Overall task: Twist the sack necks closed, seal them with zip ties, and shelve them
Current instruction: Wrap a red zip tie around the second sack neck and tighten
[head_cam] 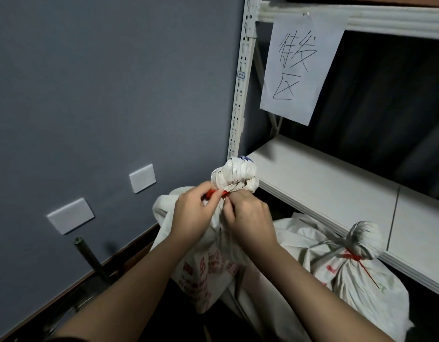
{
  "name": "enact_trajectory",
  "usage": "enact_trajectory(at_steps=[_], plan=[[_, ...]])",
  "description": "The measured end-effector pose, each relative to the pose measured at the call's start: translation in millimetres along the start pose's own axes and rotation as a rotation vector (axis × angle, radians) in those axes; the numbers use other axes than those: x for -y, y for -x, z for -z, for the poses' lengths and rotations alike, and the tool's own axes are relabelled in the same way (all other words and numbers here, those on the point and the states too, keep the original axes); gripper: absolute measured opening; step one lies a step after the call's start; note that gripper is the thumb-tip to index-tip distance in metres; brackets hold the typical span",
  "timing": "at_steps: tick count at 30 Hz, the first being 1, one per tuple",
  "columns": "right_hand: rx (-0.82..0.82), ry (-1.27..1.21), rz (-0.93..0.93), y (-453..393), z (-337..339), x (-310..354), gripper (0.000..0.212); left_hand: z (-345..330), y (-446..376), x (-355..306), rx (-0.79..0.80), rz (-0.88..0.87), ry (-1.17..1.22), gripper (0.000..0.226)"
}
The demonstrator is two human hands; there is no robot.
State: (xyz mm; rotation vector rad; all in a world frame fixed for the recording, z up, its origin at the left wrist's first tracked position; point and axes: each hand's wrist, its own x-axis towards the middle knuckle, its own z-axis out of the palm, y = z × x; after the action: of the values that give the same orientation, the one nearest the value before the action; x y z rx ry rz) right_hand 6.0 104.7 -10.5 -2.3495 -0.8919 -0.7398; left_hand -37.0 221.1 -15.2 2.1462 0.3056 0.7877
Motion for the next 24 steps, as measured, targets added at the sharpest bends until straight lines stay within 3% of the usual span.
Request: enact_trajectory(at_steps=[8, 11, 13, 17, 24], plan=[[0.217, -0.188, -0.085, -0.4, 18.2, -8.7, 0.028, 0.1, -3.8, 8.1, 0.052, 0.075, 0.111, 0.028], [0.309, -0.106, -0.093, -3.7, 29.1, -15.5, 0.026, 2.0, -5.5, 5.3, 0.087, 0.1, 0.1, 0.027], [0.318, -0.184, -0.116, 1.2, 36.2, -20.8, 0.023, 8.0, -7.0, 0.7, 0.095, 0.138, 0.183, 0.024], [0.096, -0.402, -0.107, 16.4, 17.4, -18.1, 0.021, 7.7, -8.5, -2.2, 0.067, 0.189, 0.306, 0.024], [-0.196, -0.316, -0.18, 10.2, -17.0, 1.3, 0.011, 2.4, -9.4, -0.1, 0.048, 0.201, 0.326, 0.025]])
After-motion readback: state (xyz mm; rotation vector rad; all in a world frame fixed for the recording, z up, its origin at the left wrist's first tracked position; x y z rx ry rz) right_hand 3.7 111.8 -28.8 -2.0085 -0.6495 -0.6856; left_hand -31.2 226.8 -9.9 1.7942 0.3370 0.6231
